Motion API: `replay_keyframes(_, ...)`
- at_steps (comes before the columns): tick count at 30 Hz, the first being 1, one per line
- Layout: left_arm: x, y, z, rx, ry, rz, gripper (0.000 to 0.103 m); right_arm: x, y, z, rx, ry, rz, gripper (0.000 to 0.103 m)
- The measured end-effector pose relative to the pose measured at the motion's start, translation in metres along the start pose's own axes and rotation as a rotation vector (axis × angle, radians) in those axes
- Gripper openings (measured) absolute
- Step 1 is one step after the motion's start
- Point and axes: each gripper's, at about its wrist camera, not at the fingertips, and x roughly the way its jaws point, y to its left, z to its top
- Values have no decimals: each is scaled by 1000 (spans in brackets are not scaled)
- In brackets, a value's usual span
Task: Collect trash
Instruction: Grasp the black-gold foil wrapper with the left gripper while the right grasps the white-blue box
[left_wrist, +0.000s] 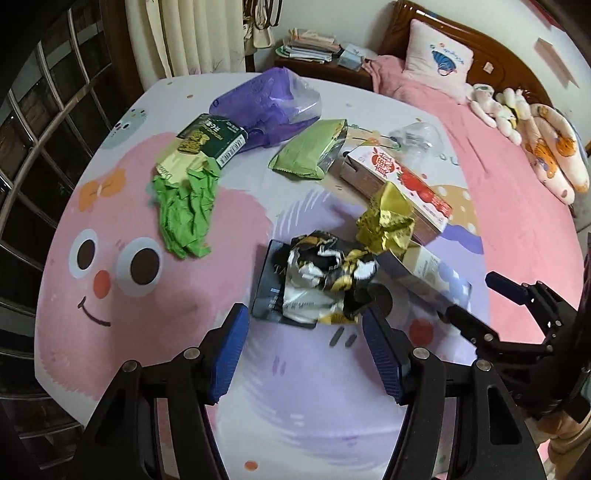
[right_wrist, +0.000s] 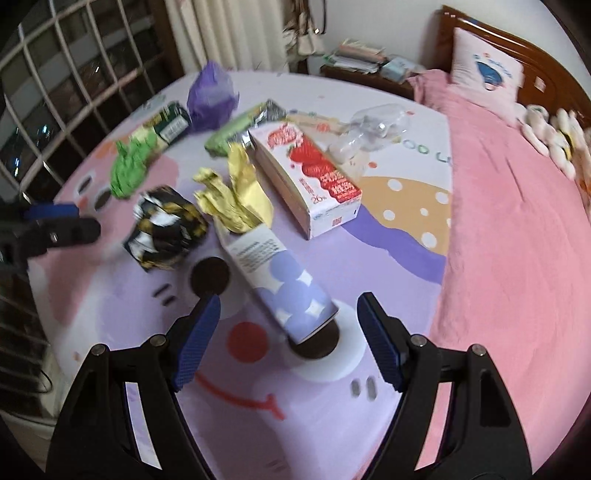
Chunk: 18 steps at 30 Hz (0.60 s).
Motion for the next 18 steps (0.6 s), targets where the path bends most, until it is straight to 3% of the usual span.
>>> replay_keyframes(6, 30, -8, 22, -41, 31, 16, 65, 31, -3, 5, -60, 44, 45, 70)
replay_keyframes(10, 48, -13, 33, -43, 62, 19, 65, 45, 1, 6, -105, 74, 63, 51)
replay_keyframes(12, 55, -17, 37, -34, 73, 23, 65, 47, 3, 5, -122, 76, 79, 49)
replay_keyframes(14, 62, -20, 40, -30, 80, 18, 65, 46, 4, 5, -133, 71, 100, 39)
replay_keyframes(18, 72, -29, 46, -21, 88, -2, 65, 40, 6, 5, -137, 65, 133, 35)
